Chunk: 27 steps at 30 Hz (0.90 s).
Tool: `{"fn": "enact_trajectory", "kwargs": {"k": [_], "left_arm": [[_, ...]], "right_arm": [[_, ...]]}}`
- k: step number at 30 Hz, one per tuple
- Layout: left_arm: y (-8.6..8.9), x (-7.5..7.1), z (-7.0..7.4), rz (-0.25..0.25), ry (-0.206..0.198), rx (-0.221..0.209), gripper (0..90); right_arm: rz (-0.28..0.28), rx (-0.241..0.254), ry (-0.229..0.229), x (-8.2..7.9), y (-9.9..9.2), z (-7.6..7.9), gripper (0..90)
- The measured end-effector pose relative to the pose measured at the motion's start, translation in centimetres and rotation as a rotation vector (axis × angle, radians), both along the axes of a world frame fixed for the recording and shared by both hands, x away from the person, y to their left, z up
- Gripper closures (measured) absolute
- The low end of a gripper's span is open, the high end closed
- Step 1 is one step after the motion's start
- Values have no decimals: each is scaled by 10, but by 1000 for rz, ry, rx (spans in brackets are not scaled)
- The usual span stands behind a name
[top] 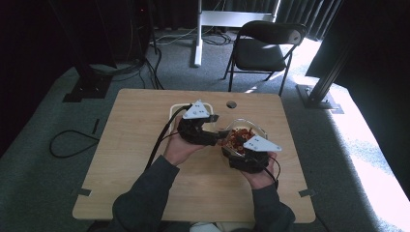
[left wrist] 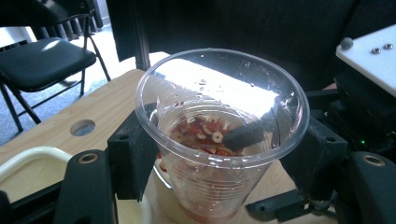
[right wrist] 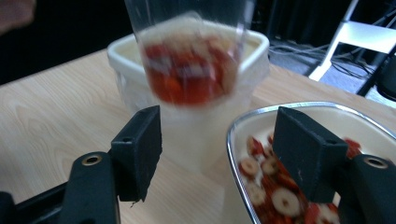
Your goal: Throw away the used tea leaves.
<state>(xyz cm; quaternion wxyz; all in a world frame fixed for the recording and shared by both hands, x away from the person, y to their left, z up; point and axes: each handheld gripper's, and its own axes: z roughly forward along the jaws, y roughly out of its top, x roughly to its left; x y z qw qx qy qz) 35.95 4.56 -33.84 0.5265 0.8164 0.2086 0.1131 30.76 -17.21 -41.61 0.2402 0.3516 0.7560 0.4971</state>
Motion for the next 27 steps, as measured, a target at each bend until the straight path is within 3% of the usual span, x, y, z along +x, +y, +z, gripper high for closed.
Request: {"fn": "enact_trajectory", "kwargs": {"k": [6, 11, 17, 27], "left_arm": [[-6, 0, -2, -12, 5, -9, 335], [-10, 0, -3, -24, 9, -21, 335], [-11, 1, -4, -23, 16, -32, 335], [-14, 2, -6, -30, 19, -37, 304]], "right_arm": [[27, 38, -25, 5, 6, 3, 298], [36, 27, -28, 10, 12, 3, 311], [41, 31, -19, 13, 14, 1, 400], [34, 26, -27, 12, 11, 0, 423]]}}
